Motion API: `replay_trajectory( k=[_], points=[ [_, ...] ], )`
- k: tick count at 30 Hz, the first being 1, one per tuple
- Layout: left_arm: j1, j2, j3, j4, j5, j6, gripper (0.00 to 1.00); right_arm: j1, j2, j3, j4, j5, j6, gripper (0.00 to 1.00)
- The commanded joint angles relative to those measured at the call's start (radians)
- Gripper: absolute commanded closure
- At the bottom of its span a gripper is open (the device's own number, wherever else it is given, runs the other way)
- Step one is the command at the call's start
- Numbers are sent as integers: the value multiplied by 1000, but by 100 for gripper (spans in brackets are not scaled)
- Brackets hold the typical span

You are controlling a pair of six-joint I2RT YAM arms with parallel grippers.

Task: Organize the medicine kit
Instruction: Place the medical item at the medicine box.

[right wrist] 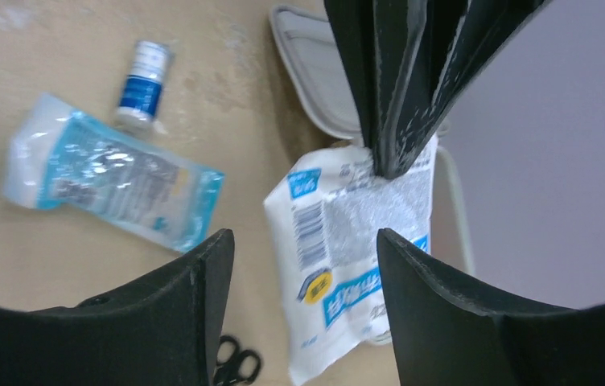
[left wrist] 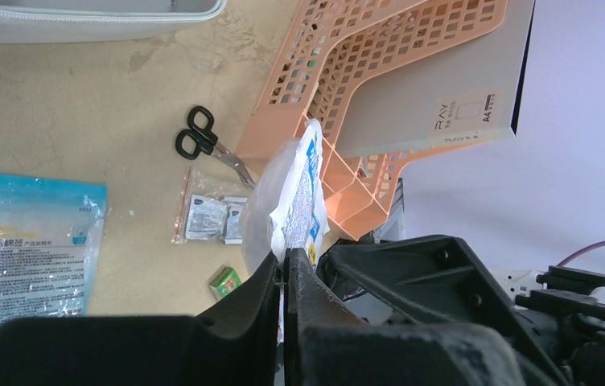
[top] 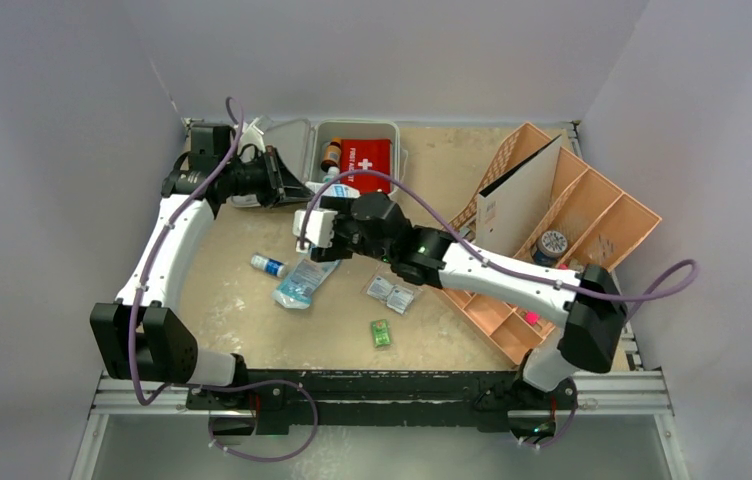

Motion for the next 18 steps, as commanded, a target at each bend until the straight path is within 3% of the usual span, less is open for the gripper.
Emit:
replay_trajectory(
  k=[1, 7, 10, 13, 18],
  points=[
    [10, -3, 33, -4, 32, -20, 100, 21, 44, -11, 244, 154, -222, 37],
    [101, -19, -19, 123, 107, -116, 100, 38, 90, -75, 476, 202, -294, 83],
    [155, -21, 13, 194, 135, -154, 86, 38, 106, -39, 426, 158, -198, 100],
    [159, -19, 75, 182, 85, -80, 67, 21, 153, 44, 363, 162, -67, 100],
    [161, -73, 61, 98, -239, 80, 54, -95, 262, 264, 120, 60, 272, 100]
  ],
)
